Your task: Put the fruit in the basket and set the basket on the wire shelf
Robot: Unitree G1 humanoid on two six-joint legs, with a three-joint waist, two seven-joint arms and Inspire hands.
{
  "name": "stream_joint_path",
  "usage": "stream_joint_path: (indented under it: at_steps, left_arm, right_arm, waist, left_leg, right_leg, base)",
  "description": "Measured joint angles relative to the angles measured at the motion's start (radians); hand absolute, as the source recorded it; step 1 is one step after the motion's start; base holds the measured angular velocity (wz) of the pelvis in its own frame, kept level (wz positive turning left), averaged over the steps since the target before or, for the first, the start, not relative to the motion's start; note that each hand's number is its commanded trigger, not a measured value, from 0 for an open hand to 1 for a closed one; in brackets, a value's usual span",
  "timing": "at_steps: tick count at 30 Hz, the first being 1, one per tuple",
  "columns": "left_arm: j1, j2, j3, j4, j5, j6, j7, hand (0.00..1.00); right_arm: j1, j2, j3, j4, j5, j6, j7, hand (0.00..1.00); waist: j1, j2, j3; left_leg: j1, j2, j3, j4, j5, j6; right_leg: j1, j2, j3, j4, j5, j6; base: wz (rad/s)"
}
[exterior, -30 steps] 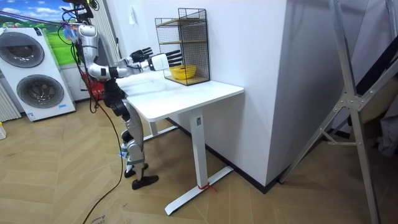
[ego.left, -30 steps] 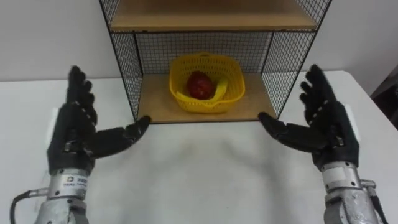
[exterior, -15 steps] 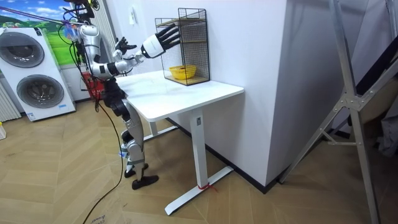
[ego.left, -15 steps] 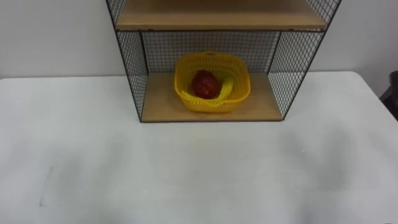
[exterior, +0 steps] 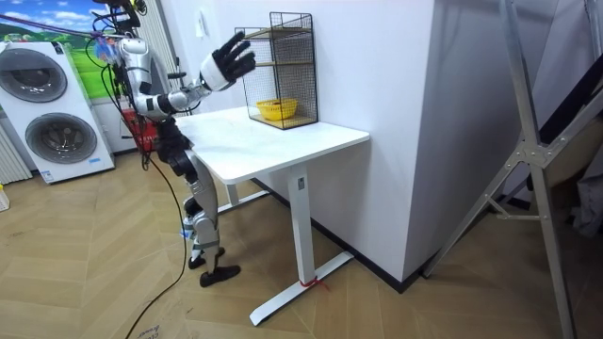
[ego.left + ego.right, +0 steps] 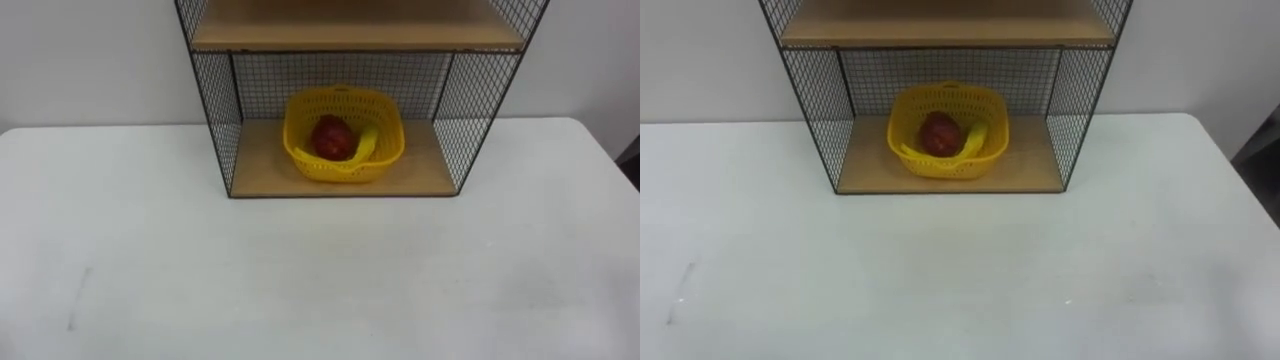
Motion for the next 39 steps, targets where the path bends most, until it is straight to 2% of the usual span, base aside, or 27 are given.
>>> stream_joint_path:
  at_steps: [1,4,7,9,12,14,17,24,27,29,34,36,39]
  left_arm:
    - [0.008,0.0,-0.001,0.028,-0.025,0.007,0.017,0.0]
    - [0.018,0.005,0.0,0.105,-0.1,0.009,0.037,0.0]
    - [0.024,0.029,0.007,0.22,-0.2,0.011,0.042,0.0]
    - [0.029,0.043,0.01,0.285,-0.222,0.011,0.039,0.0]
    - [0.028,0.08,0.039,0.405,-0.287,0.014,0.038,0.0]
    - [0.038,0.118,0.042,0.496,-0.33,0.014,0.036,0.0]
    - [0.044,0.136,0.077,0.599,-0.345,0.013,0.036,0.0]
    - [0.048,0.159,0.08,0.705,-0.366,0.013,0.031,0.0]
    - [0.048,0.178,0.082,0.775,-0.371,0.013,0.022,0.0]
    - [0.053,0.188,0.105,0.825,-0.371,0.013,0.003,0.0]
    - [0.077,0.179,0.103,0.886,-0.402,0.013,-0.034,0.0]
    - [0.075,0.158,0.102,0.891,-0.415,0.012,-0.052,0.0]
    - [0.075,0.086,0.059,0.903,-0.405,0.014,-0.105,0.0]
  right_arm:
    - [0.021,0.0,-0.001,0.023,0.039,0.008,-0.016,0.0]
    - [0.053,0.0,-0.017,0.099,0.175,0.007,-0.032,0.0]
    - [0.067,-0.001,-0.052,0.202,0.329,0.009,-0.045,0.0]
    - [0.076,-0.008,-0.073,0.275,0.383,0.008,-0.055,0.0]
    - [0.081,-0.025,-0.118,0.404,0.493,0.007,-0.065,0.0]
    - [0.092,-0.039,-0.151,0.51,0.559,0.007,-0.064,0.0]
    - [0.093,-0.047,-0.167,0.617,0.598,0.006,-0.066,0.0]
    - [0.097,-0.069,-0.19,0.727,0.673,-0.002,-0.07,0.0]
    - [0.106,-0.073,-0.194,0.76,0.692,-0.01,-0.068,0.0]
    - [0.113,-0.081,-0.209,0.825,0.696,-0.016,-0.061,0.0]
    - [0.116,-0.071,-0.207,0.935,0.737,-0.023,-0.028,0.0]
    - [0.113,-0.07,-0.175,0.997,0.731,-0.024,-0.008,0.0]
    - [0.11,-0.028,-0.113,1.059,0.667,-0.024,0.048,0.0]
  waist:
    - [0.001,-0.008,-0.0008]
    - [0.0,-0.015,0.0008]
    - [0.002,-0.014,0.0002]
    - [0.0,-0.013,0.0007]
    - [-0.006,-0.014,0.0006]
    - [-0.018,-0.014,0.0007]
    - [-0.027,-0.013,0.0007]
    - [-0.031,-0.012,-0.0004]
    - [-0.027,-0.01,-0.0019]
    - [-0.025,-0.01,-0.0024]
    - [-0.027,-0.009,-0.0034]
    - [-0.031,-0.012,-0.0065]
    - [-0.034,-0.014,-0.0087]
  left_leg:
    - [-0.001,0.0,-0.001,0.0,0.0,-0.001]
    - [0.003,-0.002,-0.007,0.001,-0.001,-0.002]
    - [0.004,-0.002,-0.008,0.005,-0.003,-0.005]
    - [0.003,-0.001,-0.008,0.005,-0.002,-0.005]
    - [-0.002,-0.001,-0.014,0.01,-0.004,-0.006]
    - [-0.011,-0.002,-0.024,0.016,-0.006,-0.008]
    - [-0.015,-0.002,-0.026,0.016,-0.006,-0.008]
    - [-0.011,-0.001,-0.026,0.016,-0.006,-0.009]
    - [-0.01,0.0,-0.026,0.017,-0.006,-0.01]
    - [-0.01,0.0,-0.028,0.017,-0.006,-0.01]
    - [-0.017,0.0,-0.032,0.019,-0.007,-0.01]
    - [-0.026,0.001,-0.037,0.023,-0.007,-0.011]
    - [-0.027,0.002,-0.037,0.022,-0.006,-0.013]
  right_leg:
    - [-0.001,0.0,0.0,0.0,-0.001,-0.001]
    - [0.0,-0.005,-0.007,0.014,-0.012,-0.001]
    - [0.0,-0.007,-0.007,0.018,-0.022,0.005]
    - [0.0,-0.007,-0.008,0.016,-0.021,0.004]
    - [-0.001,-0.013,-0.029,0.018,-0.025,0.003]
    - [-0.003,-0.013,-0.03,0.018,-0.031,0.004]
    - [-0.005,-0.013,-0.03,0.019,-0.033,0.002]
    - [-0.002,-0.012,-0.03,0.019,-0.033,0.002]
    - [-0.001,-0.013,-0.038,0.019,-0.033,0.002]
    - [0.0,-0.014,-0.041,0.019,-0.033,0.002]
    - [-0.003,-0.016,-0.045,0.018,-0.038,-0.005]
    - [-0.007,-0.016,-0.048,0.018,-0.038,-0.005]
    - [-0.006,-0.014,-0.046,0.015,-0.03,-0.003]
  base:
    - [0.05]
    - [0.06]
    - [0.01]
    - [0.0]
    - [0.07]
    - [0.13]
    - [0.03]
    - [0.0]
    - [0.0]
    - [0.0]
    - [0.03]
    - [0.09]
    - [0.02]
